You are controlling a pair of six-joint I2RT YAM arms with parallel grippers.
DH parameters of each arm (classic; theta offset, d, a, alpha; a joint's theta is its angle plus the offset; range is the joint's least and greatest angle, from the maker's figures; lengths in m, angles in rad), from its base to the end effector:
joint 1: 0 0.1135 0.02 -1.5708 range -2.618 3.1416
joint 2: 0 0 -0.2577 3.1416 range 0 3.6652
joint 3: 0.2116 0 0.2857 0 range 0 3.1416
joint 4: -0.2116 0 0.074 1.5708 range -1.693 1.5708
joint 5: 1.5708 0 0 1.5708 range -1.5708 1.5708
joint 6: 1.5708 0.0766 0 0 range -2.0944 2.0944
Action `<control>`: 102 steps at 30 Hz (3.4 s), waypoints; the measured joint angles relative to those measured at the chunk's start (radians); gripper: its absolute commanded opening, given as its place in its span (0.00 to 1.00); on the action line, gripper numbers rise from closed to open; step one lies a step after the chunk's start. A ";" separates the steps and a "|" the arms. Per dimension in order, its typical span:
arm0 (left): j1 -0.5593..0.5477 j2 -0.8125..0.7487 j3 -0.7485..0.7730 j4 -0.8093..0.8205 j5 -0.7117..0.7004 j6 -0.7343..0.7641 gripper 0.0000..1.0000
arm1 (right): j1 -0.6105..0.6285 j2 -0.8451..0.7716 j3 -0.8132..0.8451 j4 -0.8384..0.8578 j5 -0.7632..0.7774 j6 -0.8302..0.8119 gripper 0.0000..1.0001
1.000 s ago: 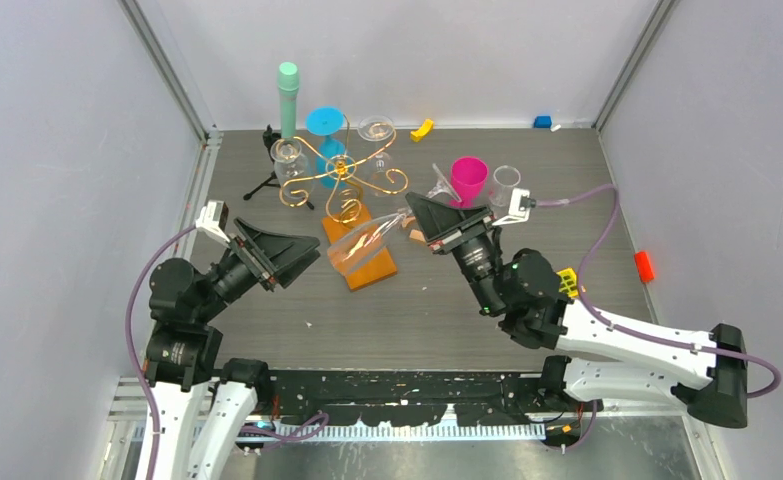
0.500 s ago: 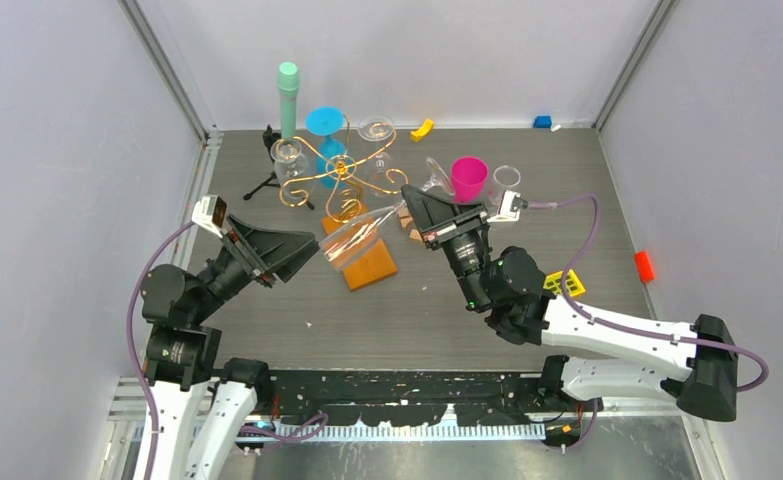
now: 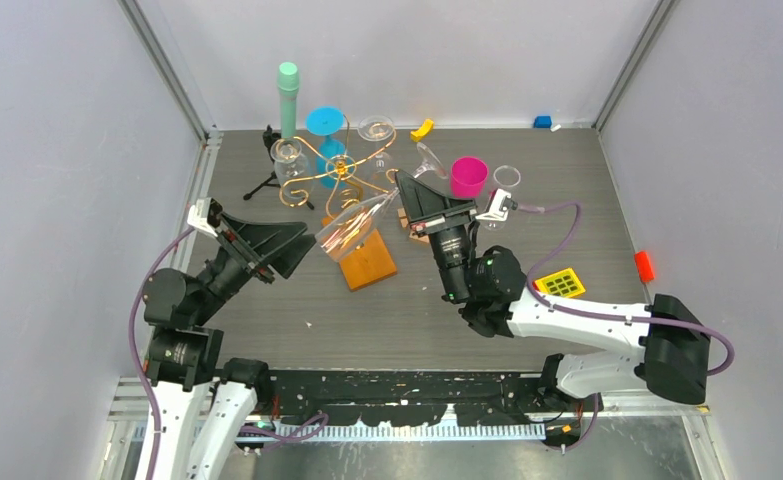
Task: Take the wine glass off the wine glass rack
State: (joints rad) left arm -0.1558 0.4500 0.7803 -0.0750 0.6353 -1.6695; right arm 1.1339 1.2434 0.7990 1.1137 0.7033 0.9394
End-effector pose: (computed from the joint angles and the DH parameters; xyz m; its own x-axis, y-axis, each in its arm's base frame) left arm 0.1549 -0.0704 0.4072 -0.7133 -0.6987 -0.0538 0.1801 -0.1086 -0.9776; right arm 0.1799 0.2681 0.3738 -0.2296 0.9633 -0.1390 -0.4931 0.0080 0.8699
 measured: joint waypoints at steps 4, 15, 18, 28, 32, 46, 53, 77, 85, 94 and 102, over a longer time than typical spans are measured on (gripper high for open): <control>0.000 -0.008 -0.010 0.010 -0.034 -0.027 0.62 | 0.001 0.017 -0.014 0.075 -0.006 -0.042 0.00; -0.008 -0.017 -0.016 -0.009 -0.094 -0.062 0.68 | 0.017 0.013 -0.061 0.174 -0.014 -0.135 0.00; -0.008 -0.017 -0.018 -0.012 -0.105 -0.072 0.67 | 0.021 0.007 -0.063 0.188 -0.020 -0.145 0.00; -0.008 -0.023 -0.026 -0.013 -0.120 -0.086 0.60 | 0.025 0.007 -0.063 0.221 -0.025 -0.172 0.00; -0.008 -0.028 -0.026 -0.014 -0.120 -0.086 0.60 | 0.025 0.010 -0.062 0.226 -0.024 -0.185 0.00; -0.008 -0.042 -0.026 -0.019 -0.111 -0.095 0.61 | 0.025 0.113 0.035 0.227 -0.036 -0.230 0.00; -0.008 -0.027 -0.023 -0.011 -0.096 -0.108 0.45 | 0.024 0.154 0.044 0.229 -0.050 -0.204 0.00; -0.010 0.169 0.191 0.083 -0.008 0.108 0.00 | 0.025 0.053 0.020 0.177 -0.114 -0.144 0.53; -0.010 0.299 0.311 0.069 0.014 0.229 0.00 | 0.025 -0.071 -0.023 0.043 -0.142 -0.142 0.63; -0.036 0.440 0.488 -0.037 0.019 0.404 0.00 | 0.025 -0.401 0.000 -0.546 -0.193 -0.147 0.60; -0.106 0.559 0.738 -0.331 -0.105 0.711 0.00 | 0.025 -0.688 0.067 -1.059 -0.153 -0.193 0.58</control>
State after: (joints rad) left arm -0.2615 1.0092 1.5181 -0.4061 0.5308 -0.9588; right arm 1.1591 0.5556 0.8658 0.0544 0.5499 0.7464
